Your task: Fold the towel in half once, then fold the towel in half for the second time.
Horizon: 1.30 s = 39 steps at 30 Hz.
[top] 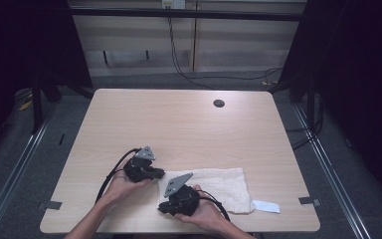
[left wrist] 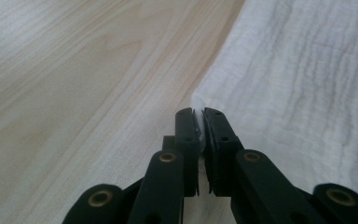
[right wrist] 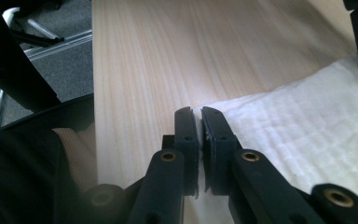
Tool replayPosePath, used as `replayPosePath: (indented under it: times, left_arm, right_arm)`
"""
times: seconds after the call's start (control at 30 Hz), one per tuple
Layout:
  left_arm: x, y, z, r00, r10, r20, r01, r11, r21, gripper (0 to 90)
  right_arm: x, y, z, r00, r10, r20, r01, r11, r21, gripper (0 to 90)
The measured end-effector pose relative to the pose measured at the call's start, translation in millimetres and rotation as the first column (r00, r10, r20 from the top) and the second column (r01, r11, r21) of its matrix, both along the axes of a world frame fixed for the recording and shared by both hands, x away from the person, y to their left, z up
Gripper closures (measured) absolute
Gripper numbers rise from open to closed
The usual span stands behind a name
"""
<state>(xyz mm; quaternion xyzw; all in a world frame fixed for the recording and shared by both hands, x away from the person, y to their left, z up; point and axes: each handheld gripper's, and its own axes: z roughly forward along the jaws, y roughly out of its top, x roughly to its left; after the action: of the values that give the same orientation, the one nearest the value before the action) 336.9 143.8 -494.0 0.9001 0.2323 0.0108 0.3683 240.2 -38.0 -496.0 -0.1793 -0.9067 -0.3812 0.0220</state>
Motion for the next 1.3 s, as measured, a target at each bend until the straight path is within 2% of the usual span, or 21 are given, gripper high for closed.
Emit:
replayPosePath:
  times: [0.07,0.23,0.33,0.4,0.5,0.67,0.77,0.83,0.9,1.03,1.13,1.3]
  left_arm:
    - [1.3,0.7,1.5,1.0,0.001,-0.007,-0.001,1.0,-0.009,85.9]
    - [5.6,9.5,4.7,0.9988,0.019,-0.044,-0.023,0.9964,-0.081,86.1]
    - [4.9,12.0,7.4,0.9992,0.016,-0.038,-0.02,0.9951,-0.097,86.1]
    - [4.8,13.0,9.7,0.999,0.017,-0.042,-0.022,0.9913,-0.129,86.2]
    - [5.1,16.3,15.6,0.9994,0.016,-0.031,-0.02,0.9909,-0.133,86.3]
    - [9.7,25.8,18.9,0.9975,0.036,-0.062,-0.047,0.9799,-0.194,86.5]
    - [11.3,30.1,18.3,0.9957,0.046,-0.081,-0.062,0.9766,-0.206,86.6]
    - [10.9,31.9,19.0,0.9956,0.047,-0.081,-0.063,0.9771,-0.203,86.6]
    - [9.5,33.6,20.8,0.996,0.053,-0.072,-0.066,0.9779,-0.199,86.6]
    - [6.0,37.1,26.1,0.9963,0.061,-0.061,-0.072,0.9747,-0.211,86.6]
    - [5.7,40.8,28.1,0.9955,0.071,-0.063,-0.083,0.9721,-0.219,86.6]
    - [6.5,44.8,32.8,0.9959,0.083,-0.037,-0.089,0.9733,-0.212,86.6]
  right_arm:
    - [0.3,0.3,0.5,1.0,0.004,0.0,-0.004,1.0,0.0,85.9]
    - [2.8,-2.4,5.6,0.9998,-0.007,-0.021,0.008,0.9993,0.037,85.9]
    - [3.9,-4.8,12.0,0.9998,-0.01,-0.015,0.011,0.9976,0.068,85.9]
    - [3.5,-5.9,15.9,0.9998,-0.014,-0.017,0.016,0.9965,0.082,85.9]
    - [4.4,-7.4,20.2,0.9998,-0.017,-0.014,0.019,0.9944,0.104,85.8]
    - [7.3,-7.7,25.8,0.9995,-0.019,-0.026,0.022,0.9903,0.137,85.8]
    - [7.9,-5.9,28.5,0.9995,-0.011,-0.028,0.016,0.9868,0.161,85.8]
    - [6.9,-4.1,29.3,0.9993,-0.014,-0.034,0.02,0.9862,0.164,85.8]
    - [7.1,-2.8,29.3,0.9993,-0.011,-0.036,0.017,0.9856,0.168,85.8]
    - [6.2,-0.3,30.3,0.9993,-0.009,-0.036,0.015,0.9843,0.176,85.8]
    - [4.1,0.9,32.2,0.9997,-0.013,-0.02,0.016,0.9845,0.175,85.8]
    - [3.9,0.9,37.6,0.9995,-0.032,-0.006,0.032,0.9822,0.185,85.9]
